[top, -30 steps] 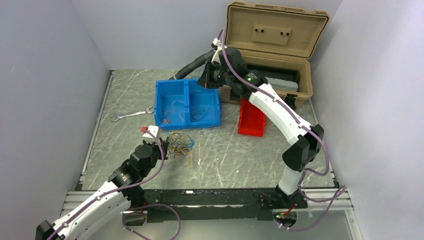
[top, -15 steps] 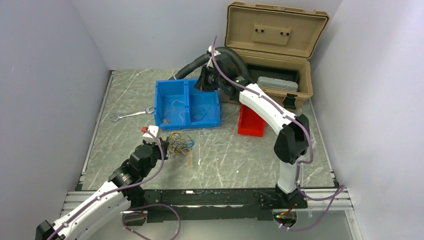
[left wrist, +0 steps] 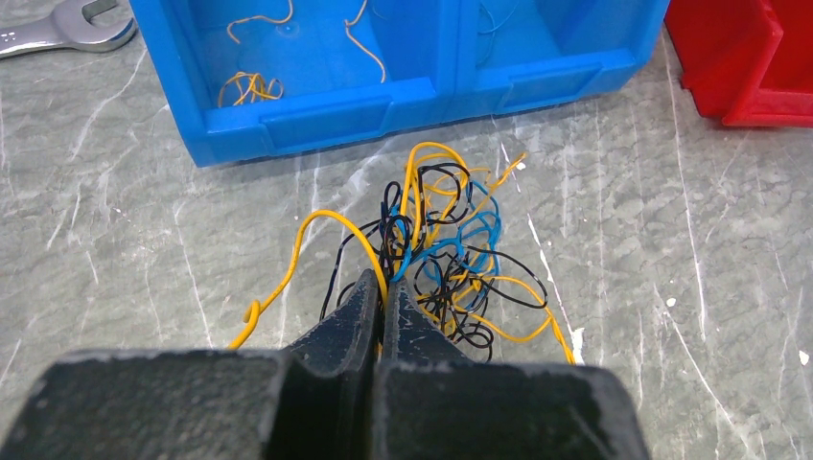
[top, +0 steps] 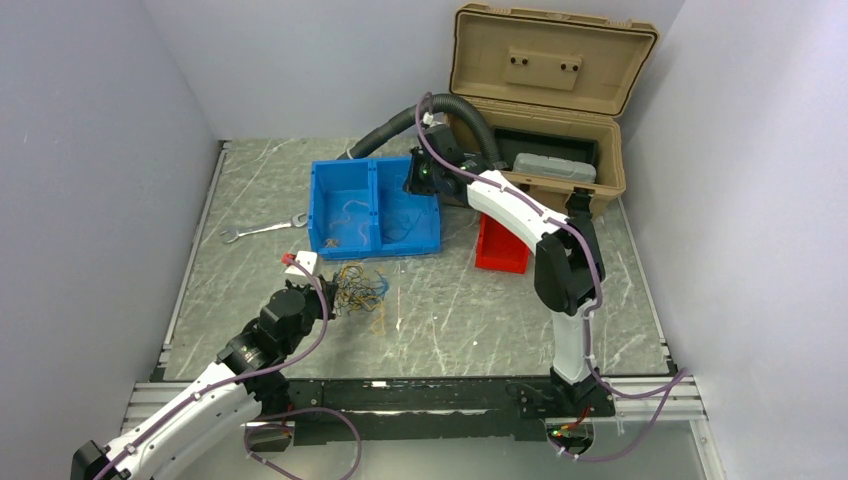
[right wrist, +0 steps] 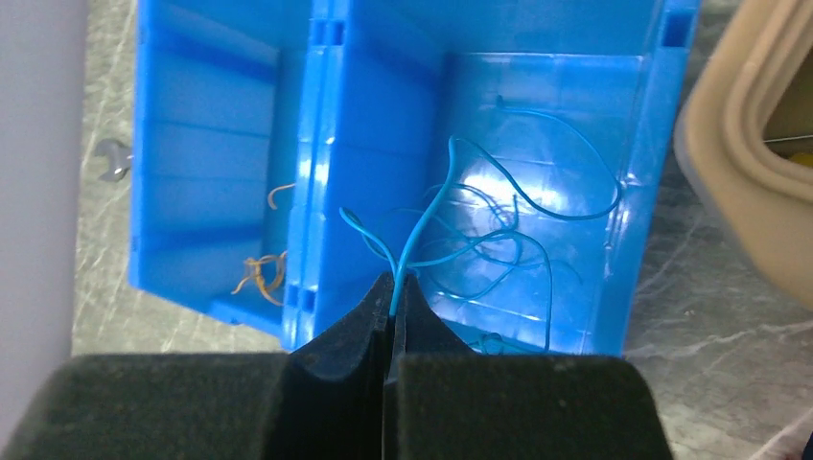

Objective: Untangle the cables

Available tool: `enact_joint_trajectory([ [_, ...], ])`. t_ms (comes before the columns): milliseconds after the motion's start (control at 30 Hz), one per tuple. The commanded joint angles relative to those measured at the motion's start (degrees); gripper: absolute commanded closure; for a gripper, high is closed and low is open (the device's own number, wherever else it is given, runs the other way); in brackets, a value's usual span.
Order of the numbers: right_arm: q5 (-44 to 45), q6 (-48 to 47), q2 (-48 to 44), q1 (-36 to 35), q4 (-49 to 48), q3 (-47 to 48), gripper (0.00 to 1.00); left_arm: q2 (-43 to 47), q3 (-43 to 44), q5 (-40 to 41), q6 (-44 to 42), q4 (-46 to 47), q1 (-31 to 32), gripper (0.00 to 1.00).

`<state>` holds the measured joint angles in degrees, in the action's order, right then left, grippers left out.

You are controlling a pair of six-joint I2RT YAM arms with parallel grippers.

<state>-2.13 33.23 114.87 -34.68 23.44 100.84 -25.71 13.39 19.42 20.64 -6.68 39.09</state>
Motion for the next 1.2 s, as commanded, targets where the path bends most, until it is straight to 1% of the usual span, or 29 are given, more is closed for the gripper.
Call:
enact_joint_trajectory([
  [0, 4.0, 0.33, 1.47, 0.13, 0.24, -0.13, 0.99, -0.01, 0.67, 0.21, -0.24, 2.45, -0.18, 1.0],
  [33, 4.2, 0.34, 1.78, 0.11, 0.35, -0.13, 0.96, -0.15, 0.71, 0.12, -0.25, 2.46, -0.21, 1.0],
  [67, 4.31, 0.38, 2.02, 0.13, 0.49, -0.07, 0.9, -0.25, 0.79, 0.14, -0.25, 2.46, -0.21, 1.0],
  [133, 4.26, 0.31, 1.91, 0.12, 0.47, -0.02, 0.71, -0.18, 0.69, 0.12, -0.25, 2.46, -0.14, 1.0],
  [167, 4.24, 0.19, 1.6, 0.06, 0.4, -0.03, 0.66, -0.09, 0.63, 0.1, -0.25, 2.46, -0.16, 1.0],
  [233, 4.47, -0.02, 0.85, 0.05, 0.73, 0.16, 0.58, 0.1, 0.67, 0.18, -0.19, 2.39, -0.21, 1.0],
  [333, 4.86, -0.67, -1.14, 0.05, 1.78, -0.16, 0.5, 0.22, 0.56, 0.17, -0.25, 2.45, -0.11, 1.0],
  [433, 5.24, -1.32, -5.51, -0.04, 1.86, -2.86, 0.48, -0.02, 0.47, -0.61, -0.61, 3.01, -0.14, 1.0],
  [500, 4.83, -2.31, -9.55, -0.25, 0.4, -6.65, 0.48, -0.4, 0.35, -2.34, -1.34, 4.03, -0.15, 1.0],
  [600, 3.07, -5.68, -16.01, -0.67, -3.9, -14.44, 0.44, -0.88, -0.01, -8.08, -3.27, 6.92, -0.13, 1.0],
  [700, 3.55, -8.27, -23.44, -0.74, -6.9, -23.52, 0.43, -2.32, -0.39, -14.74, -4.62, 10.45, -0.12, 1.0],
  [867, 6.52, -9.67, -35.86, -0.68, -8.91, -37.44, 0.42, -9.38, 1.03, -25.7, -4.75, 16.22, 0.07, 1.0],
  [933, 8.61, -9.39, -40.44, -0.65, -8.42, -41.2, 0.42, -13.34, 3.13, -29.31, -4.03, 17.72, 0.79, 1.0],
  [1033, 12.16, -8.71, -45.84, -0.5, -6.72, -45.08, 0.43, -19.49, 9.21, -32.32, -2.82, 17.72, 2.37, 1.0],
  [1100, 14.36, -8.35, -49.03, -0.49, -5.66, -46.8, 0.43, -23.6, 14.76, -34.8, -2.93, 15.96, 3.28, 1.0],
  [1167, 15.52, -8.3, -50.87, -0.45, -4.77, -47.76, 0.43, -25.74, 19.72, -37.05, -2.68, 13.74, 4.02, 1.0],
])
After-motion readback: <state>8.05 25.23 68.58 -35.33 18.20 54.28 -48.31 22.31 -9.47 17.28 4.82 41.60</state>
